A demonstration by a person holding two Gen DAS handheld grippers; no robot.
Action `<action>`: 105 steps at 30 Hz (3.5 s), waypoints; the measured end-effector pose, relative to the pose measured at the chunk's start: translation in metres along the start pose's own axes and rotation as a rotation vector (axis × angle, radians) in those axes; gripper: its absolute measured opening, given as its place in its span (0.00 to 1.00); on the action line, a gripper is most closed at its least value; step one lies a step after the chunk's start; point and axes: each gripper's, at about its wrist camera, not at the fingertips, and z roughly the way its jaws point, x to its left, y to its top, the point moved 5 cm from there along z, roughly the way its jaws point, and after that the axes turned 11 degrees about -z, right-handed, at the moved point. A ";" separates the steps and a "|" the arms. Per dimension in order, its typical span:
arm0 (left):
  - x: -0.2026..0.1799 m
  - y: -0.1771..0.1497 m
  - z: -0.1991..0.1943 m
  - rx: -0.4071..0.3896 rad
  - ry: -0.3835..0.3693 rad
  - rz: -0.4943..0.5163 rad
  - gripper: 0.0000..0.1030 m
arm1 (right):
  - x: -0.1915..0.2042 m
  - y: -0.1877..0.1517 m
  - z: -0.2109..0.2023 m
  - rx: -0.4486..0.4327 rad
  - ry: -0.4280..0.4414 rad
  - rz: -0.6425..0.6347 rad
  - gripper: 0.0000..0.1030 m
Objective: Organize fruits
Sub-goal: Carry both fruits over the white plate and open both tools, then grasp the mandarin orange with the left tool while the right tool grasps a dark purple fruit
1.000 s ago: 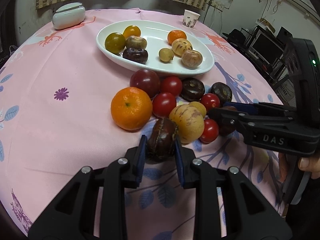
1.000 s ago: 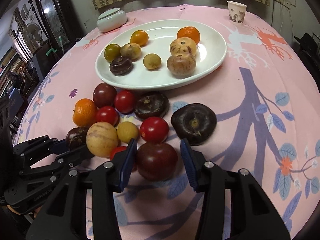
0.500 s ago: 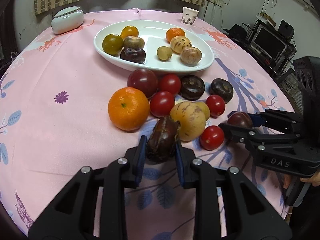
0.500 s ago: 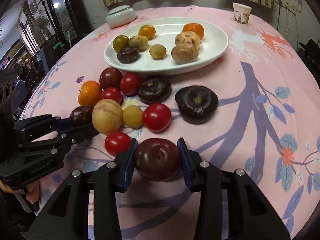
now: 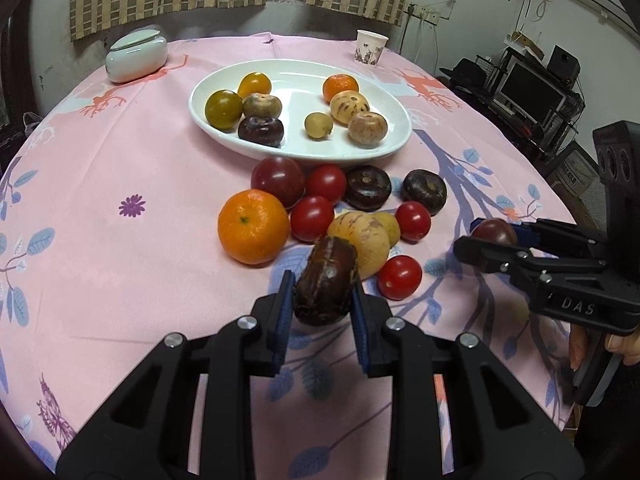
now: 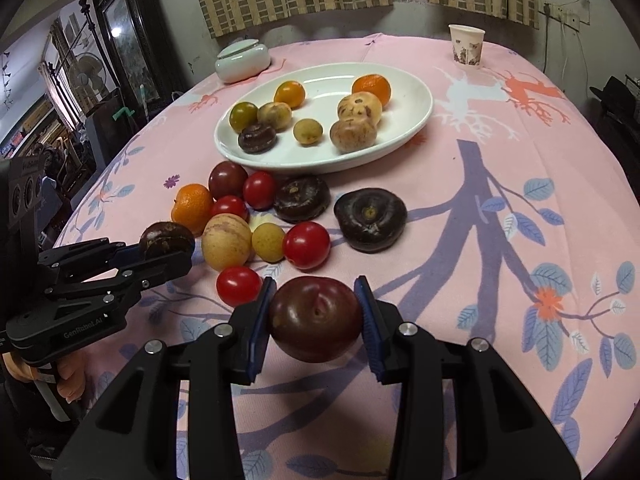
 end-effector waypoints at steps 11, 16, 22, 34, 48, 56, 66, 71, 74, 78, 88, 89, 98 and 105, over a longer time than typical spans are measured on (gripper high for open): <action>-0.019 0.067 -0.036 -0.089 0.007 0.033 0.26 | 0.006 0.076 -0.039 -0.142 -0.054 -0.135 0.39; -0.026 0.120 -0.019 -0.118 0.049 0.045 0.26 | 0.009 0.124 -0.026 -0.196 -0.065 -0.241 0.39; -0.014 0.155 0.027 -0.073 0.083 0.000 0.26 | -0.009 0.152 0.032 -0.131 -0.067 -0.228 0.39; 0.018 0.189 0.103 0.003 0.163 -0.071 0.26 | -0.050 0.178 0.124 -0.060 -0.091 -0.173 0.40; 0.020 0.178 0.054 -0.113 0.174 -0.069 0.81 | -0.053 0.170 0.077 -0.132 -0.060 -0.128 0.62; 0.008 0.122 -0.005 -0.198 0.146 0.029 0.90 | -0.039 0.122 0.011 -0.195 -0.072 -0.120 0.63; 0.015 0.061 -0.017 -0.138 0.149 0.006 0.92 | -0.013 0.051 -0.022 -0.172 -0.082 -0.082 0.64; 0.018 0.045 -0.008 -0.103 0.163 -0.007 0.93 | -0.010 0.034 -0.015 -0.127 -0.076 0.006 0.64; 0.017 0.038 -0.004 -0.084 0.165 0.001 0.93 | -0.007 0.023 -0.016 -0.137 -0.081 0.038 0.64; 0.022 0.032 0.000 -0.067 0.183 0.016 0.93 | -0.004 0.016 -0.015 -0.131 -0.101 0.018 0.64; 0.035 0.026 0.017 -0.036 0.221 0.032 0.93 | 0.000 0.016 -0.016 -0.164 -0.026 0.014 0.64; 0.034 0.026 0.019 -0.034 0.223 0.039 0.93 | 0.001 0.016 -0.016 -0.166 -0.024 0.007 0.64; 0.036 0.027 0.037 0.031 0.174 0.015 0.57 | 0.003 0.015 -0.014 -0.172 -0.007 -0.004 0.64; 0.034 0.027 0.035 0.019 0.143 0.003 0.41 | 0.000 0.014 -0.016 -0.112 -0.072 -0.057 0.64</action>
